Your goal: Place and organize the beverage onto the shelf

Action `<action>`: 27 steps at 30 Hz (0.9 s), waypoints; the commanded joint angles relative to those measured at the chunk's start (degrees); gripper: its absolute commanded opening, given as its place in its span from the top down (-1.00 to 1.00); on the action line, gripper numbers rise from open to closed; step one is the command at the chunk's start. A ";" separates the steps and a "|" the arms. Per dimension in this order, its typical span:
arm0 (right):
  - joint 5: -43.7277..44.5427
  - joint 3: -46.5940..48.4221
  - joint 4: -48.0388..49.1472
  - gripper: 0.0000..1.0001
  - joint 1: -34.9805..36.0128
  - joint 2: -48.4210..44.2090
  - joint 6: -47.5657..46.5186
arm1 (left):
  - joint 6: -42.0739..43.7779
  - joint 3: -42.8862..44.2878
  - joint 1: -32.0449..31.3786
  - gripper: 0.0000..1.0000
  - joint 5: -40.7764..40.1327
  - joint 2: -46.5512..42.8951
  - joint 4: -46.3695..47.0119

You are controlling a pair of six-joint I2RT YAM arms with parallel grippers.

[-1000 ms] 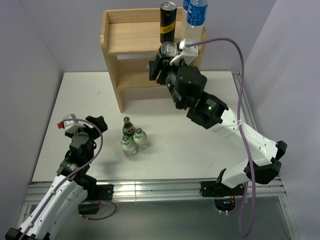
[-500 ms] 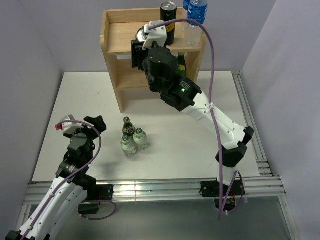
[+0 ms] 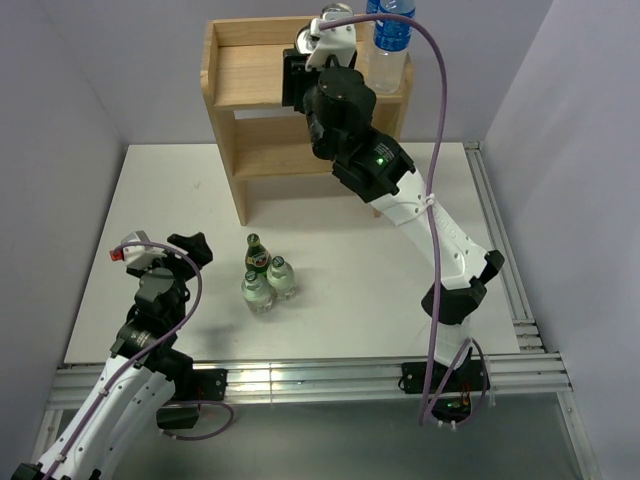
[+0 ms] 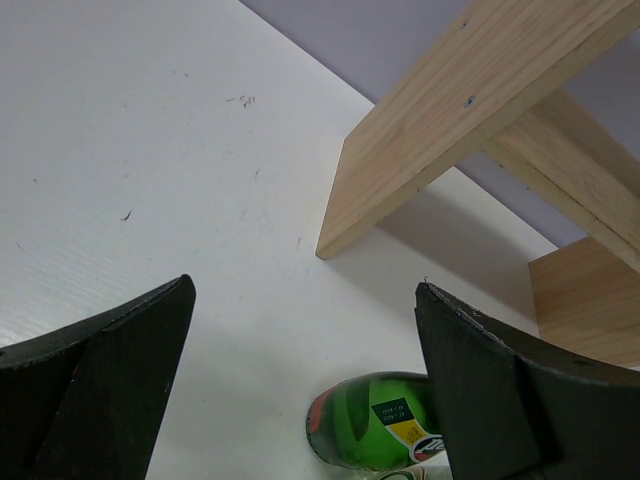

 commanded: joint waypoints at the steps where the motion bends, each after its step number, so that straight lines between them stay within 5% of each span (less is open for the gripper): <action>1: -1.40 4.50 6.12 1.00 -0.84 0.01 -0.89 | -0.66 -0.49 -0.20 -0.99 -0.03 -0.55 0.52; 27: -5.79 3.62 3.13 1.00 -5.41 2.73 6.58 | -0.74 -0.40 -0.20 -0.99 -0.04 -0.28 0.70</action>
